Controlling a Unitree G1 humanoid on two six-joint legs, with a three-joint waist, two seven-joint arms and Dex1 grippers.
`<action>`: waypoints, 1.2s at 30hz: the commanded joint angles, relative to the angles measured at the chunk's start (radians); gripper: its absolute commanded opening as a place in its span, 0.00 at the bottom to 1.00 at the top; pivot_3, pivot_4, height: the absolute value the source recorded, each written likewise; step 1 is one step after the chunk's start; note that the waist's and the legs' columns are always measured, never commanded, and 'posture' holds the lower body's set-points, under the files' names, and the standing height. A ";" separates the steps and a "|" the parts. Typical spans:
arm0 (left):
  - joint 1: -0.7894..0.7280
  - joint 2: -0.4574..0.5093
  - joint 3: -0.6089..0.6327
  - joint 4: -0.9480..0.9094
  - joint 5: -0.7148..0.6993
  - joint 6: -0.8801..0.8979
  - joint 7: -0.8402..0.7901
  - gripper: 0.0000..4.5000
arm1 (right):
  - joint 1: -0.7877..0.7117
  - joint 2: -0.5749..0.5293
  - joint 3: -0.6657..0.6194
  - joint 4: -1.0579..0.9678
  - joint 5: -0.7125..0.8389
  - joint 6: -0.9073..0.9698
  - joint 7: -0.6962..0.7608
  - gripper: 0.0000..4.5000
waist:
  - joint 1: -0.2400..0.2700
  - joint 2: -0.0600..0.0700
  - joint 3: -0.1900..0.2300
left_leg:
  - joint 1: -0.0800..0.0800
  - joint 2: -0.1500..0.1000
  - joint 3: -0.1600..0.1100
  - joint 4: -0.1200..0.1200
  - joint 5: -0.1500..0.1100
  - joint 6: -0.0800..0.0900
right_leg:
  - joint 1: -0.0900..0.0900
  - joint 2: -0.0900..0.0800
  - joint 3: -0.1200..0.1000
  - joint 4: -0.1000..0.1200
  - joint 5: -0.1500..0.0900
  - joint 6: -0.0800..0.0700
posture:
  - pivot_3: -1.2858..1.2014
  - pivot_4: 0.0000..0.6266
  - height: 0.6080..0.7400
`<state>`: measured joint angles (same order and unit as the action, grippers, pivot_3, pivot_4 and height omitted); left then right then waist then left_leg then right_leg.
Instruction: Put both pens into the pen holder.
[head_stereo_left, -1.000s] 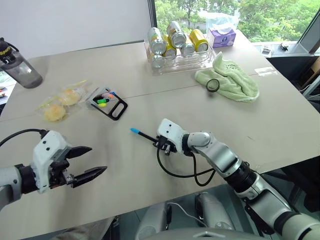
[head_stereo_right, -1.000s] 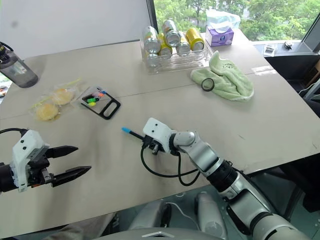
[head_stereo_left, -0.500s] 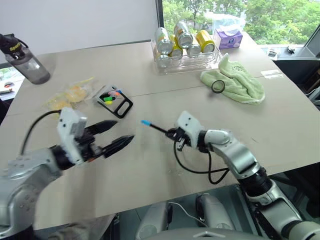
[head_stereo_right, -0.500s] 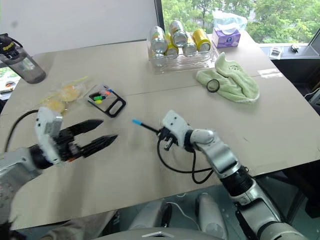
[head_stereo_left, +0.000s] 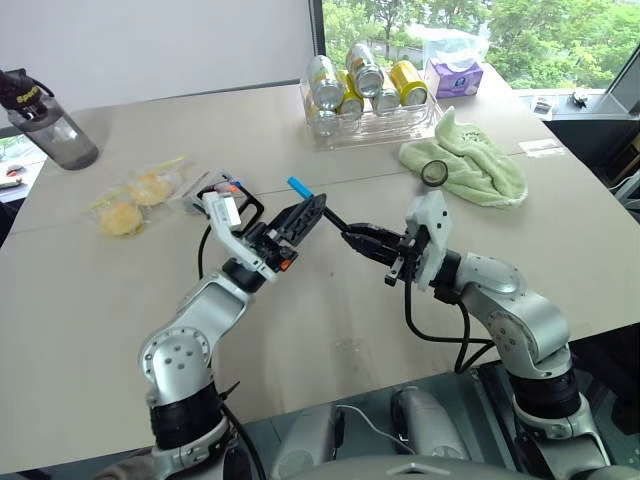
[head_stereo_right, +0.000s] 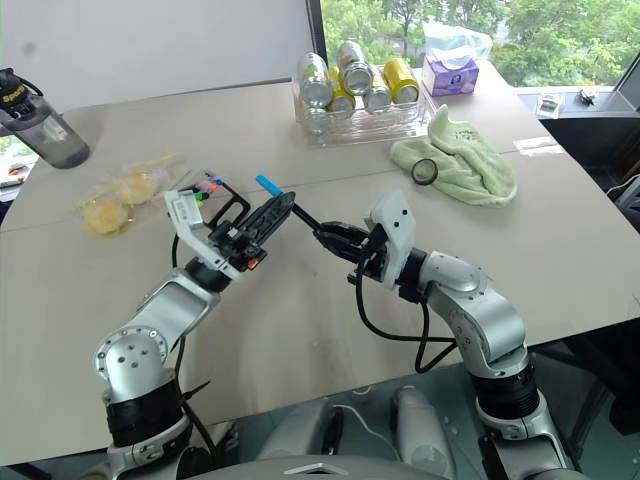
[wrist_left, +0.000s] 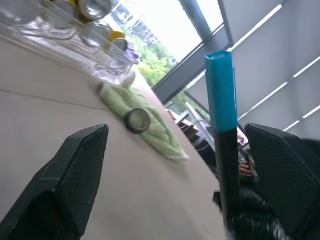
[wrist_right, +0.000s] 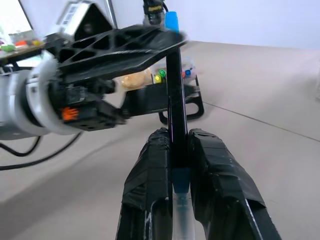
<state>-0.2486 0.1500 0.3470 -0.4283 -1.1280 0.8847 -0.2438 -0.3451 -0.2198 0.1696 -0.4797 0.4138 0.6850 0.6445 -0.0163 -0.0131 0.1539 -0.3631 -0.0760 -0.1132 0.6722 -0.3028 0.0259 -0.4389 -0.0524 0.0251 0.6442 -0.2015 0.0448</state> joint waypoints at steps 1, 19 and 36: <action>-0.008 0.020 -0.025 -0.010 -0.053 -0.016 -0.027 1.00 | 0.001 -0.006 0.011 -0.047 0.022 -0.017 -0.008 0.00 | 0.000 0.000 0.000 | 0.000 0.000 0.000 0.000 0.000 0.000 | 0.000 0.000 0.000 0.000 0.000 0.000 | 0.52 0.24 0.99; -0.013 0.067 -0.088 -0.032 -0.055 -0.137 -0.048 0.00 | 0.030 -0.099 0.006 -0.020 0.037 -0.033 0.000 0.53 | 0.005 0.000 0.000 | 0.000 0.000 0.000 0.000 0.000 0.000 | 0.000 0.000 0.000 0.000 0.000 0.000 | 0.52 0.24 0.99; -0.146 0.518 -0.458 0.155 1.318 -0.803 0.000 0.00 | -0.079 -0.380 -0.344 0.133 0.301 -0.104 0.290 0.71 | 0.006 0.001 0.001 | -0.001 0.001 0.003 -0.004 0.000 0.000 | -0.001 0.000 0.002 -0.003 0.000 0.000 | 0.52 0.24 0.99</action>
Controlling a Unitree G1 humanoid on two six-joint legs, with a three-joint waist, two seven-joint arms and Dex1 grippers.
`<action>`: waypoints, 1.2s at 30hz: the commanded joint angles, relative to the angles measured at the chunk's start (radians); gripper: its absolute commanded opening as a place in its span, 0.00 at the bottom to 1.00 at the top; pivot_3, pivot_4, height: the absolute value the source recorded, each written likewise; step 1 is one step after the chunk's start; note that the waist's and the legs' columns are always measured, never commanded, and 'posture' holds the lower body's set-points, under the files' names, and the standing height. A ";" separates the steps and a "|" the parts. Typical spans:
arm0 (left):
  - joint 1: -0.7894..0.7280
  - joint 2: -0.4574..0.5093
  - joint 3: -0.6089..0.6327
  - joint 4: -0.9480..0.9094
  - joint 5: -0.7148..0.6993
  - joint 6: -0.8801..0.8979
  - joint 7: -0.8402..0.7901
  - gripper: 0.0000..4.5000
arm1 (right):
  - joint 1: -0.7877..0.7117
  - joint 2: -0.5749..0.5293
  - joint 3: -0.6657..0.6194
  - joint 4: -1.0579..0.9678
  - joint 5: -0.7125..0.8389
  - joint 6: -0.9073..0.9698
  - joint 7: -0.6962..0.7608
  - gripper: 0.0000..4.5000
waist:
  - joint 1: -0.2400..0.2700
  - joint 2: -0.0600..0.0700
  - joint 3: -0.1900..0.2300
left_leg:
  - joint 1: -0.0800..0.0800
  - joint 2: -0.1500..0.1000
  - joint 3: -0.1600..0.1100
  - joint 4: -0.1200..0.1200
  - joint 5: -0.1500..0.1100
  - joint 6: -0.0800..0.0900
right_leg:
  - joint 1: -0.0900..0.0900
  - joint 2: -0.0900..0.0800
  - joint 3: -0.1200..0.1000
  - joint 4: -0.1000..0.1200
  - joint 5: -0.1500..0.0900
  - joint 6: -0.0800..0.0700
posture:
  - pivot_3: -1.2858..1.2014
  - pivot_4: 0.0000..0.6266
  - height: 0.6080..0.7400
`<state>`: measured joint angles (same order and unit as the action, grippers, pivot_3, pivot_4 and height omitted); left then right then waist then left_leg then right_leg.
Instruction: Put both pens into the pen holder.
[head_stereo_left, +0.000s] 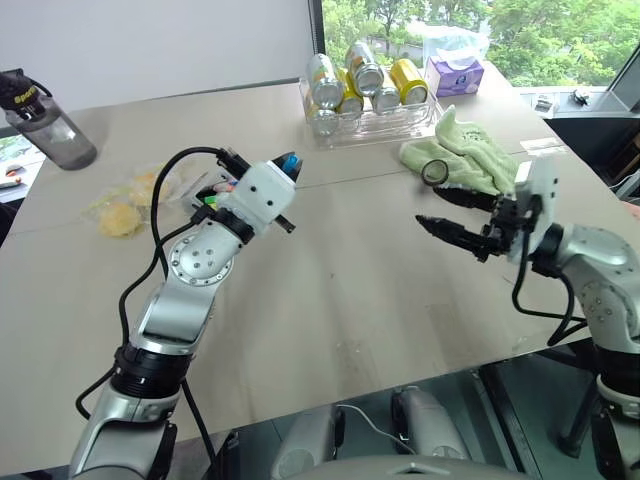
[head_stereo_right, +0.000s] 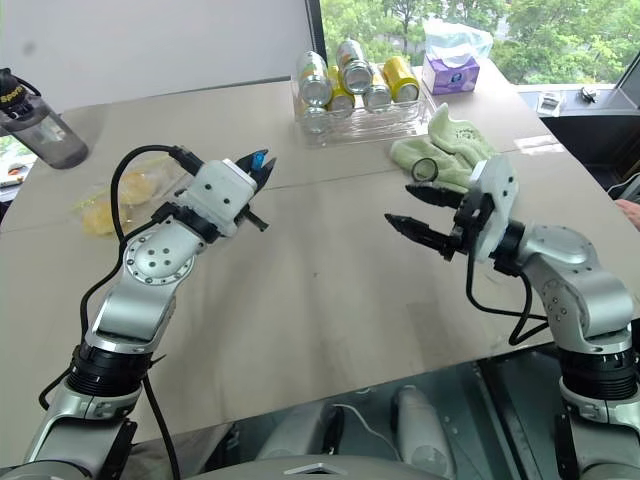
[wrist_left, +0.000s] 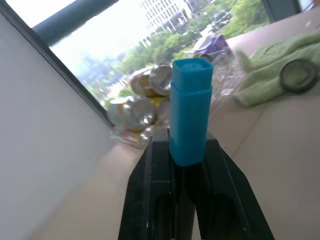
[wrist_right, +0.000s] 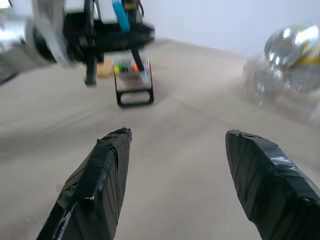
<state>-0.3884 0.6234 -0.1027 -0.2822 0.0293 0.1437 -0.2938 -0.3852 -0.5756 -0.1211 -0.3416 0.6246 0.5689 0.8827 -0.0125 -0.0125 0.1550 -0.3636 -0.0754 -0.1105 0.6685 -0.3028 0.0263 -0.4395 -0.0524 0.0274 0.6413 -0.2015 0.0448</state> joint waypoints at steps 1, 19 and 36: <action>0.000 0.057 -0.012 0.015 0.203 -0.070 0.058 0.00 | -0.047 -0.031 -0.059 -0.002 0.108 0.021 0.064 0.71 | 0.003 0.000 0.000 | 0.000 0.000 0.000 0.000 0.000 0.000 | 0.000 0.000 0.000 0.000 0.000 0.000 | 0.52 0.24 0.99; 0.007 0.062 0.046 0.105 0.371 -0.154 0.075 0.00 | -0.038 -0.023 -0.053 0.010 0.130 -0.025 0.047 0.71 | 0.009 0.000 0.000 | -0.005 0.000 -0.002 0.001 0.000 0.000 | -0.004 -0.002 -0.002 0.000 0.000 0.000 | 0.52 0.24 0.99; 0.071 0.060 0.107 0.164 0.348 -0.171 0.050 0.00 | -0.029 -0.026 -0.035 0.028 0.091 -0.057 0.052 0.71 | 0.007 0.000 0.000 | -0.006 -0.001 -0.002 0.002 0.000 0.000 | -0.004 -0.002 -0.002 0.001 0.000 0.000 | 0.52 0.24 0.99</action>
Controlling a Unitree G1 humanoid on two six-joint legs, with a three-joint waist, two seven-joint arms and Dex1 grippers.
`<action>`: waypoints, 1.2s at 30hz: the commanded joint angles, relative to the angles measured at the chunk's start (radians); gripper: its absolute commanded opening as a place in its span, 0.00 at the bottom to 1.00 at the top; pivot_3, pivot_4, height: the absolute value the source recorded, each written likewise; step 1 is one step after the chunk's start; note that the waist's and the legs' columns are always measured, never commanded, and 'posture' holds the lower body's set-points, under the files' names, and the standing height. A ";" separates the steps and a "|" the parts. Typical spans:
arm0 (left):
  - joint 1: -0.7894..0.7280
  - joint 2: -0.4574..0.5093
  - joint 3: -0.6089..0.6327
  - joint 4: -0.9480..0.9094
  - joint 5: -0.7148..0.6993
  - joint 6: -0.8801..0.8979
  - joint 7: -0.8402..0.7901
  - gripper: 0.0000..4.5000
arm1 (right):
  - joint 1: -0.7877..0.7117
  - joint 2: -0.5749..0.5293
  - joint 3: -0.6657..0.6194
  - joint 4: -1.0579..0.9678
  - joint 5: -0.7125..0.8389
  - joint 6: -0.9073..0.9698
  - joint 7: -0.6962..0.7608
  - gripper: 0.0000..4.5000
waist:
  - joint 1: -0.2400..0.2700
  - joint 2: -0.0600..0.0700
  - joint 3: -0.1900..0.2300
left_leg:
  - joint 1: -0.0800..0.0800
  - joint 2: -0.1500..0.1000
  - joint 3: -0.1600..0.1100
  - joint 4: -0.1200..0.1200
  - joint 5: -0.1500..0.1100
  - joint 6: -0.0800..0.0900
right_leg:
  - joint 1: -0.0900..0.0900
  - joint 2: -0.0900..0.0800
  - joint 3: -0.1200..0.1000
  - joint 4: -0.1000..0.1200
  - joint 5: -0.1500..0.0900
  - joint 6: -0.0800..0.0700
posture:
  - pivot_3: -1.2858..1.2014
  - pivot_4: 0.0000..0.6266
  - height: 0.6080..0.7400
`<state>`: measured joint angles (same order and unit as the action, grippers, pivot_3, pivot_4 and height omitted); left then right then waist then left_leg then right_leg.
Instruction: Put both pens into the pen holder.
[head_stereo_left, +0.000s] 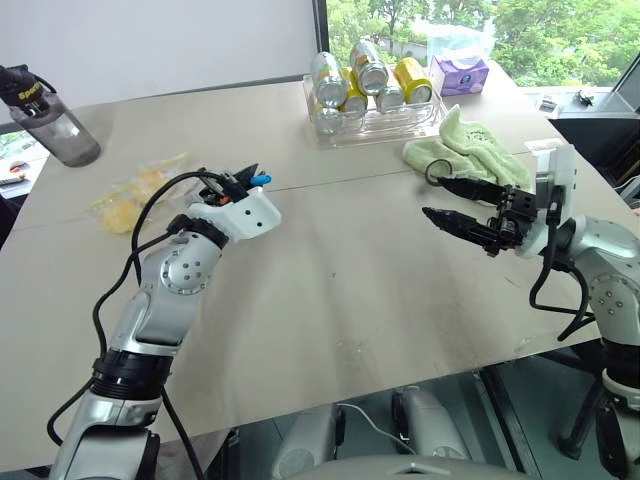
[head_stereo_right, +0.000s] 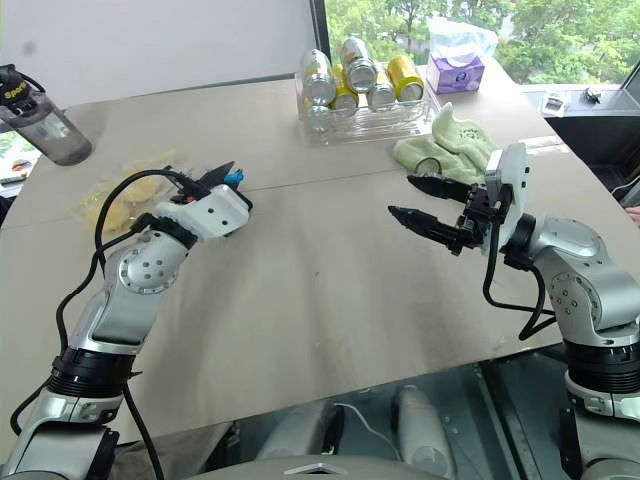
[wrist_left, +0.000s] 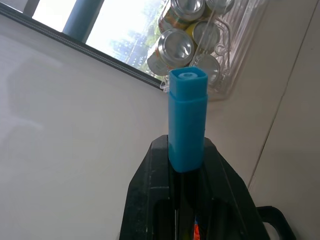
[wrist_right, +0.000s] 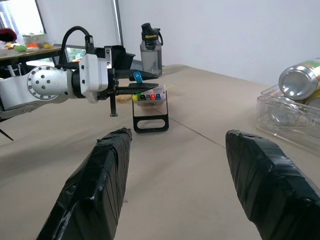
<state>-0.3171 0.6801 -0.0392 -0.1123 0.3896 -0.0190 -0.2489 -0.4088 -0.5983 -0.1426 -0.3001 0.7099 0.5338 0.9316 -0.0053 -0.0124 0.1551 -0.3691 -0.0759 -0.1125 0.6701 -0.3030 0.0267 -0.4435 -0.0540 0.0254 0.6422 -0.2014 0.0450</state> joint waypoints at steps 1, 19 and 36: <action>0.001 0.004 0.048 0.000 -0.016 -0.012 0.005 0.00 | -0.006 -0.003 -0.013 -0.012 0.006 -0.022 0.003 0.71 | 0.000 0.000 0.000 | 0.000 0.000 0.000 0.000 0.000 0.000 | 0.000 0.000 0.000 0.000 0.000 0.000 | 0.52 0.24 0.99; -0.003 -0.008 0.090 -0.023 -0.047 0.049 -0.026 0.99 | -0.015 0.000 -0.004 -0.002 0.003 -0.027 0.010 0.73 | -0.001 0.000 0.000 | 0.000 0.000 0.000 0.000 0.000 0.000 | 0.000 0.000 0.000 0.001 0.000 0.000 | 0.52 0.24 0.99; 0.416 -0.118 0.204 -0.252 -0.767 0.437 -0.415 0.99 | 0.264 -0.043 0.043 0.208 -0.247 -0.309 0.108 0.73 | -0.007 0.001 0.000 | 0.004 0.001 0.002 0.002 0.000 0.000 | 0.002 0.001 0.002 0.004 0.000 0.000 | 0.52 0.24 0.99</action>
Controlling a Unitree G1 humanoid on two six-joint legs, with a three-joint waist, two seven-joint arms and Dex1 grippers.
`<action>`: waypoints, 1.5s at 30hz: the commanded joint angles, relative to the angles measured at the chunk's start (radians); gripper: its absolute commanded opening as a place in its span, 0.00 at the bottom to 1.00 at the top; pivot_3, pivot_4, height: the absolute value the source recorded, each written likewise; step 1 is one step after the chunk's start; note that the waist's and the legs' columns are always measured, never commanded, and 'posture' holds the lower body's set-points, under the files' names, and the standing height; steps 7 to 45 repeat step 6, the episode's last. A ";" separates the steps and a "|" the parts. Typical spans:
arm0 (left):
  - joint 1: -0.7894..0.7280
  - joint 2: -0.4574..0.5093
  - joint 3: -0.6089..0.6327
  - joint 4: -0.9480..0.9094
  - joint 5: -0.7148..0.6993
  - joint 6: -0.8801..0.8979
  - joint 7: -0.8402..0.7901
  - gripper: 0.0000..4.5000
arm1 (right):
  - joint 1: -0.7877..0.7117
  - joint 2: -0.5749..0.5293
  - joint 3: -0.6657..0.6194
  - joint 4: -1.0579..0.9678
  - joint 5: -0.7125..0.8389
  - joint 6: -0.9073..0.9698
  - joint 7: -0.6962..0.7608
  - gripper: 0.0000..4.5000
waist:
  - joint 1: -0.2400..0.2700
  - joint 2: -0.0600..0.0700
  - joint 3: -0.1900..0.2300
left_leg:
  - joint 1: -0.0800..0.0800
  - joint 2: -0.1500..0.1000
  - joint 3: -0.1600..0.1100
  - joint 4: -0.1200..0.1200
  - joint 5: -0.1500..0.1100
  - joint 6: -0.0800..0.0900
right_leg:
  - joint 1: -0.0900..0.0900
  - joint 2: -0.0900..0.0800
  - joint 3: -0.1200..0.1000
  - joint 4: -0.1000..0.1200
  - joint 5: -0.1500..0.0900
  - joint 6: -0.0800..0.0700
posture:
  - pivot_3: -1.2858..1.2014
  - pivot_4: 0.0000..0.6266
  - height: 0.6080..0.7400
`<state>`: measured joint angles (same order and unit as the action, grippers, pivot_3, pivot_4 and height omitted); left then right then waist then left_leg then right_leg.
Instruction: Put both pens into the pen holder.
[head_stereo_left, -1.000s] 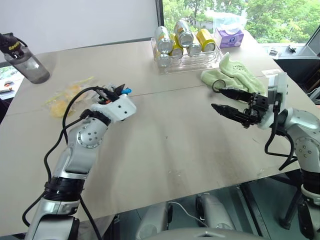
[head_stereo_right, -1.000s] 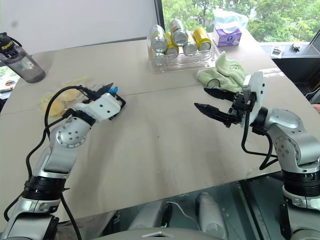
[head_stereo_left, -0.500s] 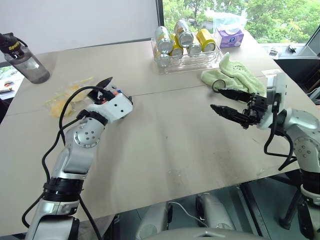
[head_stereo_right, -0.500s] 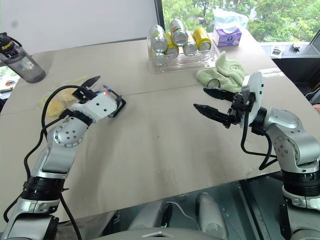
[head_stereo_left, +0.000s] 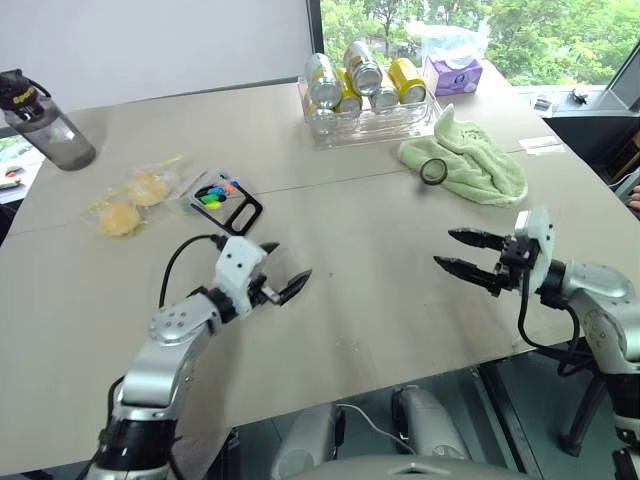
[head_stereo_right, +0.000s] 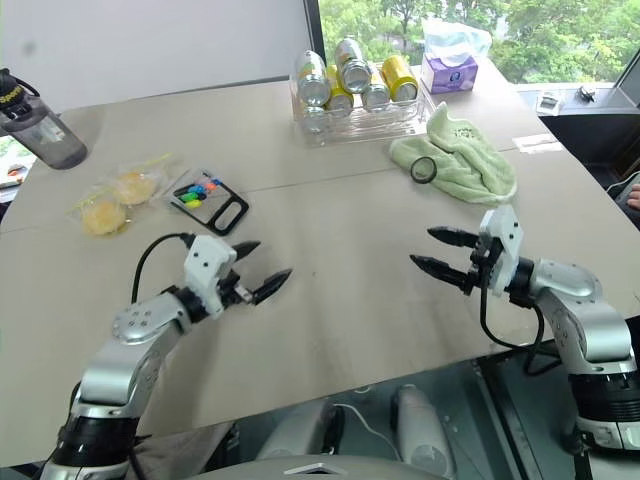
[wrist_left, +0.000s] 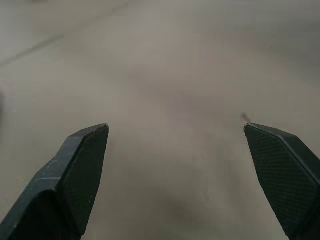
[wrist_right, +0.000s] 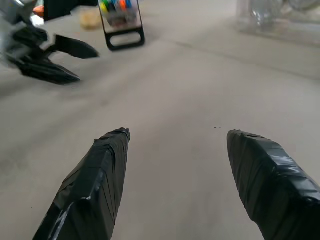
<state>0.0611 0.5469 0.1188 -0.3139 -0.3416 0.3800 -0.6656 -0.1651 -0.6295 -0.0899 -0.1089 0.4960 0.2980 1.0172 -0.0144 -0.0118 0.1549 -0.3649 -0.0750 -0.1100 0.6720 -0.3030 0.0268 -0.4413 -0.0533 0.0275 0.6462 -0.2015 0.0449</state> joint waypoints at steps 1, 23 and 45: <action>0.057 0.021 0.049 -0.052 -0.031 0.052 0.008 0.99 | 0.031 -0.014 -0.009 0.030 -0.042 -0.087 0.028 0.73 | 0.003 0.000 0.000 | 0.003 0.000 0.000 0.000 0.000 0.000 | 0.003 0.000 0.000 -0.001 0.000 0.000 | 0.52 0.24 0.99; 0.105 0.015 0.050 -0.069 -0.016 0.037 0.024 0.99 | 0.067 -0.030 -0.003 0.092 -0.090 -0.155 0.062 0.73 | 0.006 0.000 0.000 | 0.004 0.000 0.000 0.000 0.000 0.000 | 0.004 0.000 -0.001 -0.001 0.000 0.000 | 0.52 0.24 0.99; 0.105 0.015 0.050 -0.069 -0.016 0.037 0.024 0.99 | 0.067 -0.030 -0.003 0.092 -0.090 -0.155 0.062 0.73 | 0.006 0.000 0.000 | 0.004 0.000 0.000 0.000 0.000 0.000 | 0.004 0.000 -0.001 -0.001 0.000 0.000 | 0.52 0.24 0.99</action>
